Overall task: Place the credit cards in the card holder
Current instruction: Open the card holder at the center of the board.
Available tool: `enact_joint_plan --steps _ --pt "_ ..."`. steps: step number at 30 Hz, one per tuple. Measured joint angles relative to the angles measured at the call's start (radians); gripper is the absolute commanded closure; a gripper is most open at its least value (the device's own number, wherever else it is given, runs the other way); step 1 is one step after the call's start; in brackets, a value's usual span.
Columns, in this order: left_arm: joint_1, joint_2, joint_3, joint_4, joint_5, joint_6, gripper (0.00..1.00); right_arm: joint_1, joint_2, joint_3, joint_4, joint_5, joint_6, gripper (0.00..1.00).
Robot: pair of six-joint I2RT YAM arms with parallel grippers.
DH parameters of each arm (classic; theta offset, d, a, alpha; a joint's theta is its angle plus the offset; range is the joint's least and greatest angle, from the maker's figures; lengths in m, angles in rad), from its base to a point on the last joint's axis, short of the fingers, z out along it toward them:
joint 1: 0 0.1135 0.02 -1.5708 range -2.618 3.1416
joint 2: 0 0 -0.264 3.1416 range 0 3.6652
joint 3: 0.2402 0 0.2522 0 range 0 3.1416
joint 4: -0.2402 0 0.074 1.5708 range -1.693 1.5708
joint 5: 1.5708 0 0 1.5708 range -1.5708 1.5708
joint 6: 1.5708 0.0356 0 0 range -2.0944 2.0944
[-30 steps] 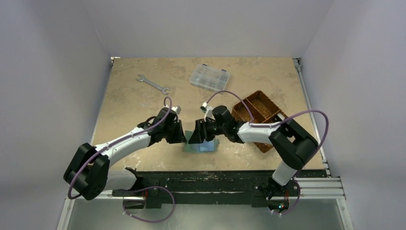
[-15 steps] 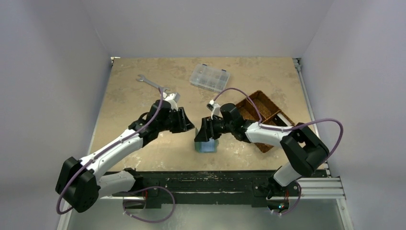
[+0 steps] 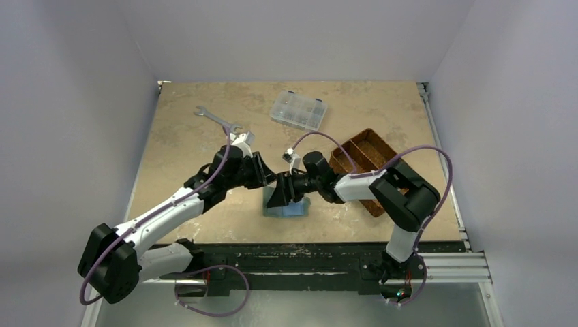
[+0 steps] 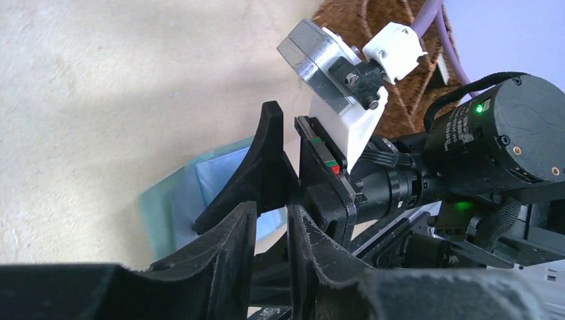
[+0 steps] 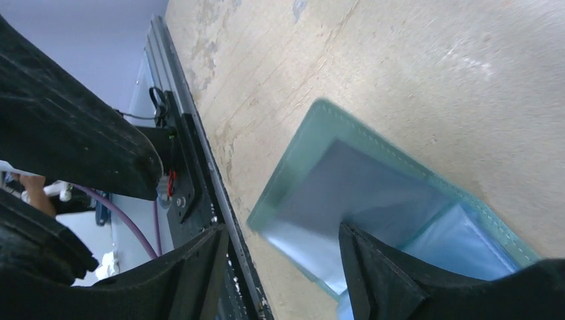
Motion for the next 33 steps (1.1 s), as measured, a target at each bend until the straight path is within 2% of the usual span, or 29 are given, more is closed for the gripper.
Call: enact_joint_plan --steps 2,3,5,7,13,20,24,28,30,33 --pt "0.002 -0.011 -0.026 0.002 -0.016 -0.011 0.78 0.010 0.049 0.006 0.050 -0.019 0.021 0.32" --pt "0.002 -0.013 -0.041 0.008 -0.021 -0.022 0.80 0.013 0.071 0.006 0.071 -0.028 0.033 0.36" --pt "0.003 -0.013 -0.073 0.023 -0.023 -0.041 0.85 0.018 0.107 0.003 0.109 -0.036 0.058 0.53" --pt "0.001 -0.013 -0.108 0.040 -0.017 -0.060 0.90 0.019 0.124 -0.003 0.140 -0.045 0.079 0.64" --pt "-0.003 0.020 -0.168 0.108 -0.010 -0.089 1.00 0.019 0.113 -0.028 0.132 -0.033 0.088 0.71" --pt "-0.003 0.148 -0.250 0.166 -0.008 -0.099 1.00 0.019 0.026 -0.028 0.020 0.031 0.025 0.77" --pt "-0.003 0.155 -0.290 0.167 -0.023 -0.098 1.00 0.004 -0.018 -0.032 -0.039 0.074 -0.017 0.81" --pt "-0.007 0.148 -0.292 0.166 -0.051 -0.098 1.00 -0.073 0.014 -0.115 0.055 0.065 0.008 0.81" --pt "-0.009 0.148 -0.292 0.166 -0.061 -0.098 1.00 -0.116 0.051 -0.163 0.150 0.008 0.062 0.81" --pt "-0.010 0.146 -0.292 0.166 -0.066 -0.098 1.00 -0.123 0.055 -0.181 0.200 -0.001 0.088 0.79"
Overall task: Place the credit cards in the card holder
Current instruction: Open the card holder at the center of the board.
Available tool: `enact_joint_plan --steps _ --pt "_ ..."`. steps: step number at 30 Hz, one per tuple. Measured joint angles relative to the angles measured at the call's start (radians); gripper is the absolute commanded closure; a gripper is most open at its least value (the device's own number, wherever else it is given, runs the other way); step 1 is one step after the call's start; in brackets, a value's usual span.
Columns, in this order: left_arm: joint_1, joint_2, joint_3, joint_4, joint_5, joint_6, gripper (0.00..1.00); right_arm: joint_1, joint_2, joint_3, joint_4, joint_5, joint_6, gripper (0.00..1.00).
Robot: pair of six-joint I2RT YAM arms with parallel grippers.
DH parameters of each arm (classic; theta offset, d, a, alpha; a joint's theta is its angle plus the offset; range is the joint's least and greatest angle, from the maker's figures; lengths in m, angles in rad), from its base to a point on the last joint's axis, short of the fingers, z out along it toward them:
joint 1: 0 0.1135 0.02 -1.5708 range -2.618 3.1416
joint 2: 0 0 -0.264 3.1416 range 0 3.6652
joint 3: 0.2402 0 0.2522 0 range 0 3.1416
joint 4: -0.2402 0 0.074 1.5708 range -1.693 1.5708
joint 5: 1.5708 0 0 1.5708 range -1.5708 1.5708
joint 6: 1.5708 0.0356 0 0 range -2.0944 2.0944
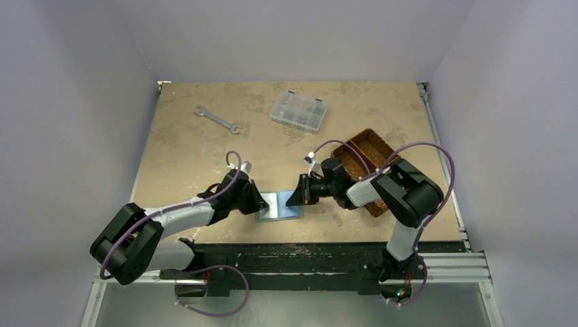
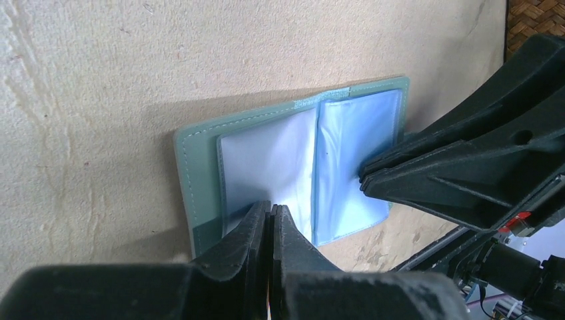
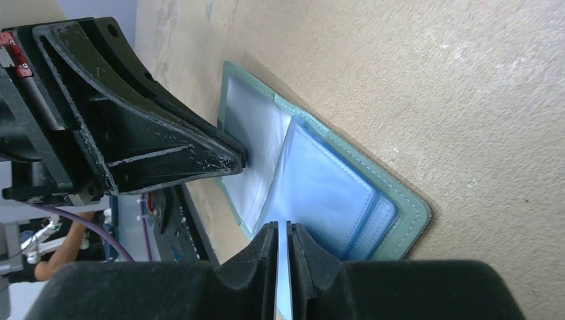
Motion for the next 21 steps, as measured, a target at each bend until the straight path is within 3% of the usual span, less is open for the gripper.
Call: enact_joint_plan --steps 9,15,21 --pt "0.000 -0.025 0.028 -0.076 -0.010 0.029 1.00 0.047 -0.132 0.124 -0.271 0.082 -0.070 0.70" --pt "0.001 -0.034 0.058 -0.051 0.071 0.017 1.00 0.068 -0.114 0.139 -0.190 0.017 -0.040 0.71" --pt "0.002 -0.139 0.002 0.006 0.031 -0.015 1.00 0.024 -0.005 0.032 -0.078 -0.024 -0.003 0.72"
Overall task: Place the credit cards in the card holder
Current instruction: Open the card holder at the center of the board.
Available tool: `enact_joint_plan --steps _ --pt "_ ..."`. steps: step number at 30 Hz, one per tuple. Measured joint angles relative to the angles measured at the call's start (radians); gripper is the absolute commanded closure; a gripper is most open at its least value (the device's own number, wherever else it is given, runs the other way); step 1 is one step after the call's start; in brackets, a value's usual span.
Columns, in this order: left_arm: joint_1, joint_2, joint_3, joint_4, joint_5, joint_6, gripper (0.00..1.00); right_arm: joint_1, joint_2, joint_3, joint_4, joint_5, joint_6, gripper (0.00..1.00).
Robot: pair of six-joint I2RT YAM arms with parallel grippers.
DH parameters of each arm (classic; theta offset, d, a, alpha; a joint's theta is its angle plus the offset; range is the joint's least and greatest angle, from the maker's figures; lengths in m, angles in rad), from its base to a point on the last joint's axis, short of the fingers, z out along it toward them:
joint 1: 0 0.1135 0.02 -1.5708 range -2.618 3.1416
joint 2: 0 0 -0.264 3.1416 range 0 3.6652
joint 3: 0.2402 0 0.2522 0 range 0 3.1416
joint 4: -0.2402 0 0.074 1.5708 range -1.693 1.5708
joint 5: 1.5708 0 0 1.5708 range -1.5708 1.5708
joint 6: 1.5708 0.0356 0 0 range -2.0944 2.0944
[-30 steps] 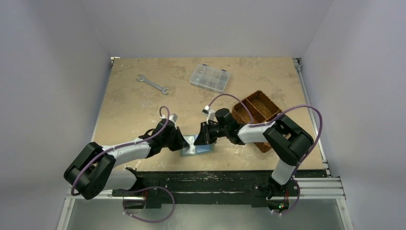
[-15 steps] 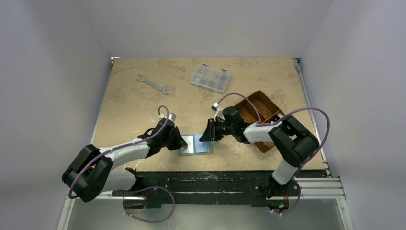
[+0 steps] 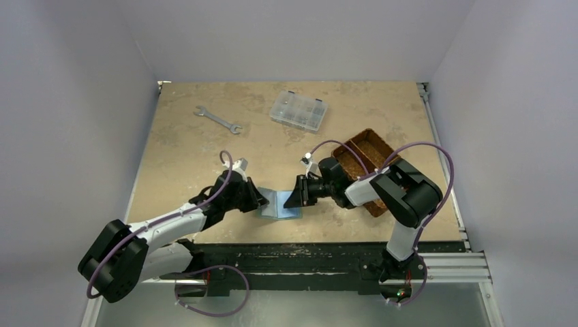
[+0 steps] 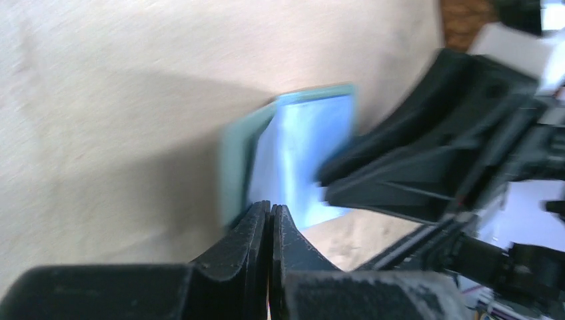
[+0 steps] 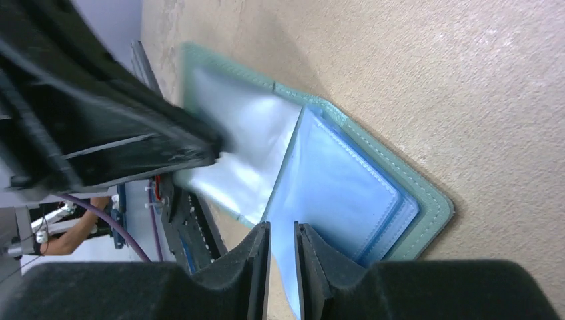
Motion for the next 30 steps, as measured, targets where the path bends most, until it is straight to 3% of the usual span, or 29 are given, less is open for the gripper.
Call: enact_joint_plan --steps 4,8,18,24,30 --pt "0.010 0.002 -0.087 -0.034 -0.061 -0.005 1.00 -0.003 -0.002 -0.026 0.056 0.003 0.000 0.71" --pt "0.016 -0.001 -0.097 -0.026 -0.069 -0.019 1.00 0.000 -0.036 -0.023 0.009 0.036 -0.023 0.71" --pt "0.016 0.026 0.033 -0.106 -0.030 0.015 1.00 0.002 -0.081 0.071 -0.149 0.053 -0.051 0.70" --pt "0.016 0.082 0.068 0.018 0.063 -0.006 1.00 0.002 -0.081 0.074 -0.122 0.024 -0.031 0.70" --pt "0.048 0.088 -0.054 0.028 0.042 -0.011 1.00 -0.007 -0.018 -0.034 0.023 -0.021 0.023 0.70"
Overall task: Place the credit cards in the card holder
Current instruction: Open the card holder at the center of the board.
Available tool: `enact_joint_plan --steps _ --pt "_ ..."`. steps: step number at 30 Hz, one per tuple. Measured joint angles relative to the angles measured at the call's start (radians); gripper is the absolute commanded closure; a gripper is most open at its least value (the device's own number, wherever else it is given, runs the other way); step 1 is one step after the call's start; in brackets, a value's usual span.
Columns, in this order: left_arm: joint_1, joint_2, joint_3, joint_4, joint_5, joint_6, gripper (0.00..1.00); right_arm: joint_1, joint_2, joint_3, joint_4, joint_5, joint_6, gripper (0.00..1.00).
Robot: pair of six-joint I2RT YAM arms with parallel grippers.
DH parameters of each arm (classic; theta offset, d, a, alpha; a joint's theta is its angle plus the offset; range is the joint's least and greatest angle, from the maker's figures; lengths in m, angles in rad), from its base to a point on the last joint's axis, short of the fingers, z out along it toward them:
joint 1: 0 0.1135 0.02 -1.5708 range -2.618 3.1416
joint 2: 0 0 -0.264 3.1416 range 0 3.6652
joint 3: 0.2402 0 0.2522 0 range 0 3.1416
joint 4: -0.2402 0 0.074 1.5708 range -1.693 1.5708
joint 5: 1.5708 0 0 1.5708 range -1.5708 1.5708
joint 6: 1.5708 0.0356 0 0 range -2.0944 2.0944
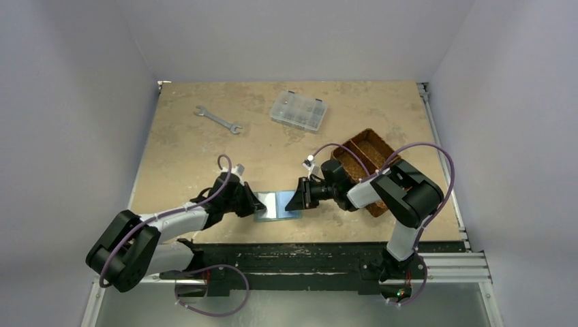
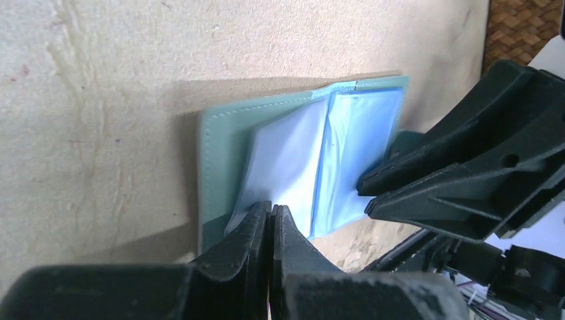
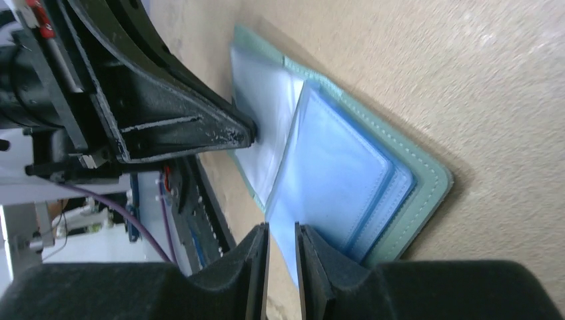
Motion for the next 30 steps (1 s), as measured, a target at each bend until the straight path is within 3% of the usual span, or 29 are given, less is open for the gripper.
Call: enact_joint_plan --steps 7,13,19,30 --pt "0.058 -0.028 -0.066 0.055 0.046 -0.012 1.00 -0.009 -0.005 -0.027 0.045 0.003 -0.014 0.70" --pt "0.065 -0.062 -0.046 -0.024 0.031 0.010 1.00 -0.008 -0.024 -0.013 -0.009 0.012 -0.039 0.68" --pt "0.071 -0.066 0.098 -0.186 -0.006 0.099 1.00 0.016 -0.075 0.092 -0.219 0.121 -0.112 0.57" --pt "0.072 -0.076 0.222 -0.216 0.085 0.140 0.97 0.035 -0.209 0.258 -0.495 0.285 -0.219 0.43"
